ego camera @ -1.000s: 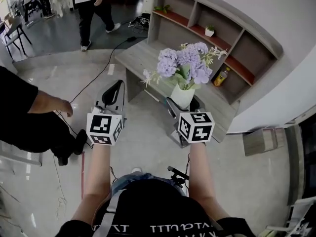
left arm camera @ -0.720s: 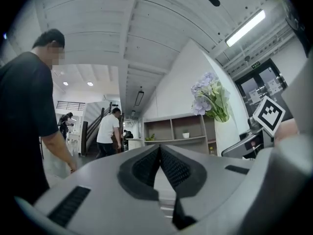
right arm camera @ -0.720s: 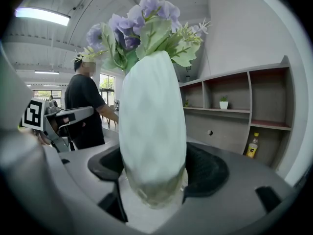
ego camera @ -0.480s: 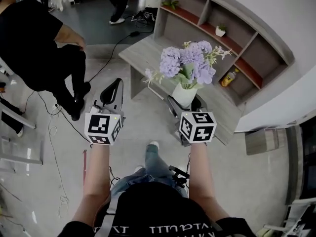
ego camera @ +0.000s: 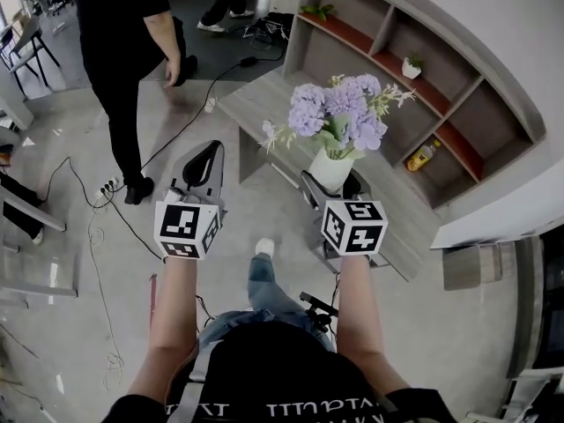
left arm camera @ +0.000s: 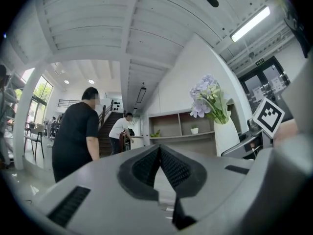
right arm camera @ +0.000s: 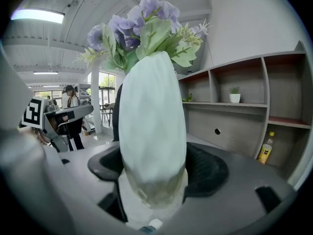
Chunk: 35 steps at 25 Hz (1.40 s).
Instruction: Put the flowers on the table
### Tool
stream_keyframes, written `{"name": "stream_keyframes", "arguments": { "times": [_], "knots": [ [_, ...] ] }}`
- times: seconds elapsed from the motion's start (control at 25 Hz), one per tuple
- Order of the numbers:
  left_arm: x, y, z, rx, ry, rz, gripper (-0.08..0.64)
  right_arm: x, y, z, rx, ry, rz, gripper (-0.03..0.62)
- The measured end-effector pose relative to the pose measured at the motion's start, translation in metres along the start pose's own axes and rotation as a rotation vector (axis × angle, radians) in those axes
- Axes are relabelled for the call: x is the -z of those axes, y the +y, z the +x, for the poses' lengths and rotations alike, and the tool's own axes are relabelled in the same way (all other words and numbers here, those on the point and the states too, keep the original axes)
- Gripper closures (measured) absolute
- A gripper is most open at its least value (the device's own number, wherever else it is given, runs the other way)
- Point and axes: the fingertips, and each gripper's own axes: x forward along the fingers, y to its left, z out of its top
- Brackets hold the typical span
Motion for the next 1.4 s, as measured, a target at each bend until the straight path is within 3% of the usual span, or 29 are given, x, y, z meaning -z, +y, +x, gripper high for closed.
{"name": "stream_keyframes", "arguments": {
  "times": [0.4,0.68,1.4],
  "knots": [
    [0.004,0.003,0.009,-0.026,-0.021,0.021,0.55,-0.002,-0.005,0.016,-0.036,-0.038,-0.021,0.219],
    [0.02,0.074,0.143,-0.043,0.01,0.013,0.549,-0.059,-0.053,0.157,-0.075,-0.025,-0.018,0.219],
    [0.082,0.13,0.255,-0.084,0.084,-0.022,0.549,-0.072,-0.086,0.302,-0.172,0.021,-0.044,0.219]
  ]
}}
